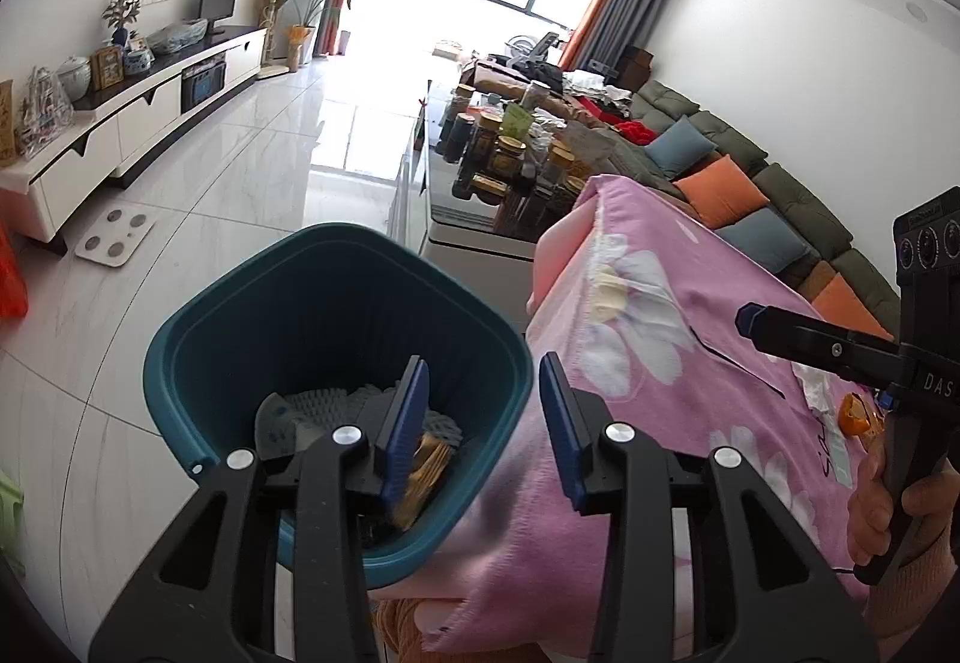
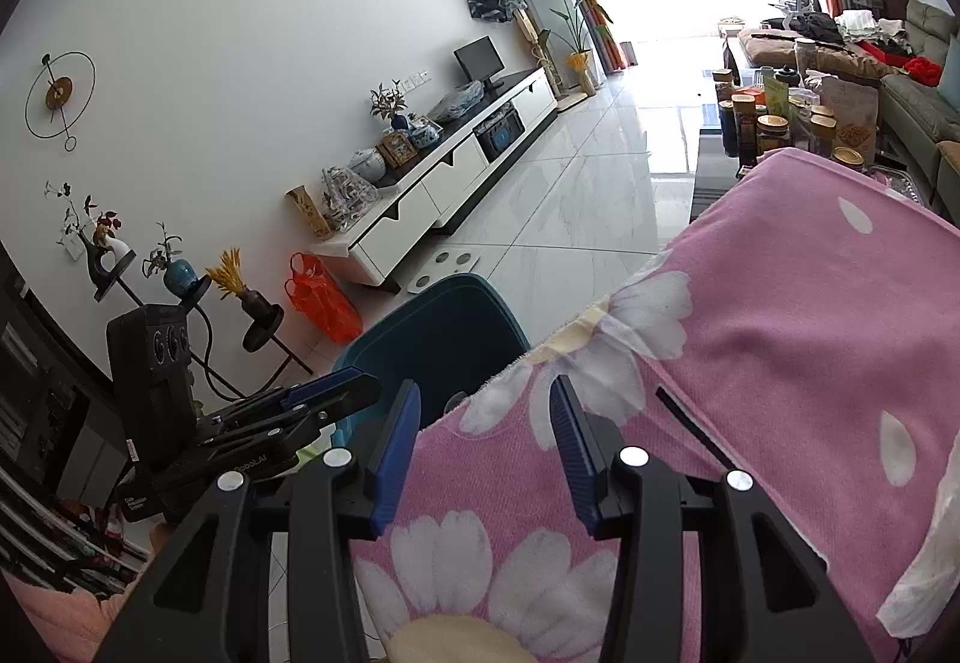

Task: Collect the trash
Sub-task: 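Move both open tools back over the remaining trash on the table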

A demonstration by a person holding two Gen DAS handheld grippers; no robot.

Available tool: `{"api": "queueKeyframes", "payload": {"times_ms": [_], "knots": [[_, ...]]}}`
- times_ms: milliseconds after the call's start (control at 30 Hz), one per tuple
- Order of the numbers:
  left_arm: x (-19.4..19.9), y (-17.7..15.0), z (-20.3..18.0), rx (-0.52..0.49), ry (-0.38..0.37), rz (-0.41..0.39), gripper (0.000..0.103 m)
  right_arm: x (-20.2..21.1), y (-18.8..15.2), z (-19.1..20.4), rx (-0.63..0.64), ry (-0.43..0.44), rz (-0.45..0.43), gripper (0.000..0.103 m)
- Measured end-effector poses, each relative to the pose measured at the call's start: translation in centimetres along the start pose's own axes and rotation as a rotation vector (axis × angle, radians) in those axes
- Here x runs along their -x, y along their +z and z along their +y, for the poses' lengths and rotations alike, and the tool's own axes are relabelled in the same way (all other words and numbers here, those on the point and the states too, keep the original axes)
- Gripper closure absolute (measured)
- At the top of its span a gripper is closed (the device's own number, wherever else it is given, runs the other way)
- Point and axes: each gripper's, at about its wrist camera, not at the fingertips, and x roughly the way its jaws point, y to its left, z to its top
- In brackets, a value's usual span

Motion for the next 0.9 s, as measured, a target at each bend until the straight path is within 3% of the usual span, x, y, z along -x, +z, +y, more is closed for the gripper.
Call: {"api": "queueKeyframes", "payload": {"times_ms": [267,467,900], "knots": [[-0.3,-0.5,-7.2,-0.129,-0.157,0.022,0.061,6.2,-2.5,-3.3,-0.069,-0.081,-0.089,0.059],[-2.3,-1.4,-12.3,-0.205,-0.264,0.082,0.06,10.7,-5.5,-5.8,-0.114,-0.193,-0.136,0.059],[-7.9,-3.4,-22.2,-0.347,-0.389,0.222,0.059,18.0,-11.1,-12.6,-0.281,-0.448,-0.2,0.058]]}}
